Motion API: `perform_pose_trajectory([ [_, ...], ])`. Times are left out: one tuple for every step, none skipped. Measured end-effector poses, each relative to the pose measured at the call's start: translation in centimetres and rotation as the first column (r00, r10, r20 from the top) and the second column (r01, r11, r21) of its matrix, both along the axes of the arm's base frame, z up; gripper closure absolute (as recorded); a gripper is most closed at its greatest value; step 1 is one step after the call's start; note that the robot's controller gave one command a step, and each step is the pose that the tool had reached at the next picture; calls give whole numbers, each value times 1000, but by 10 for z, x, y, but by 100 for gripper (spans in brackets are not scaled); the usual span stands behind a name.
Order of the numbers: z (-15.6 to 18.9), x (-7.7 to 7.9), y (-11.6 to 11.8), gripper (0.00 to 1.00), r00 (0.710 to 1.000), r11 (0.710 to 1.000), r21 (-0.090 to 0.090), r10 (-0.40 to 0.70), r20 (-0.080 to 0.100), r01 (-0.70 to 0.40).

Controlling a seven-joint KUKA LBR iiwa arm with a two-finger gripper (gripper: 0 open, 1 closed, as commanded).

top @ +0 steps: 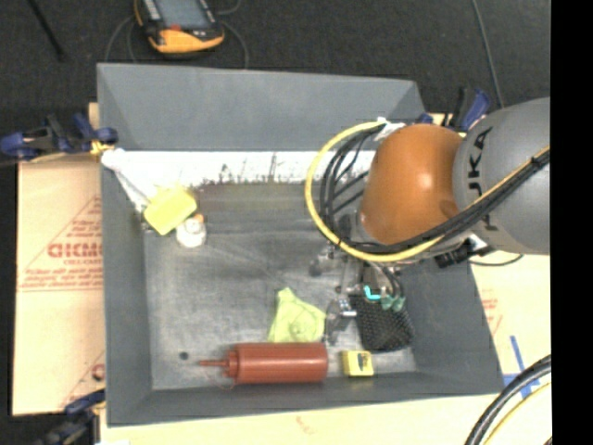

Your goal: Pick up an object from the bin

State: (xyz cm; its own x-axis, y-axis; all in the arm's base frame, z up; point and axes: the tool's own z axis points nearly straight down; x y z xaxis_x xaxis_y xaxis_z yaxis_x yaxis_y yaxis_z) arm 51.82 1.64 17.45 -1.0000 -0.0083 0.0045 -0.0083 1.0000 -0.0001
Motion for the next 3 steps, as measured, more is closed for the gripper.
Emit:
perform_pose_trajectory([
  [4,2,0,0,1000,1000,0,0,8,0],
  [-99,-6,49,100,939,939,-6,343,22,-343],
  [-99,-6,49,100,940,940,-6,341,22,-341],
])
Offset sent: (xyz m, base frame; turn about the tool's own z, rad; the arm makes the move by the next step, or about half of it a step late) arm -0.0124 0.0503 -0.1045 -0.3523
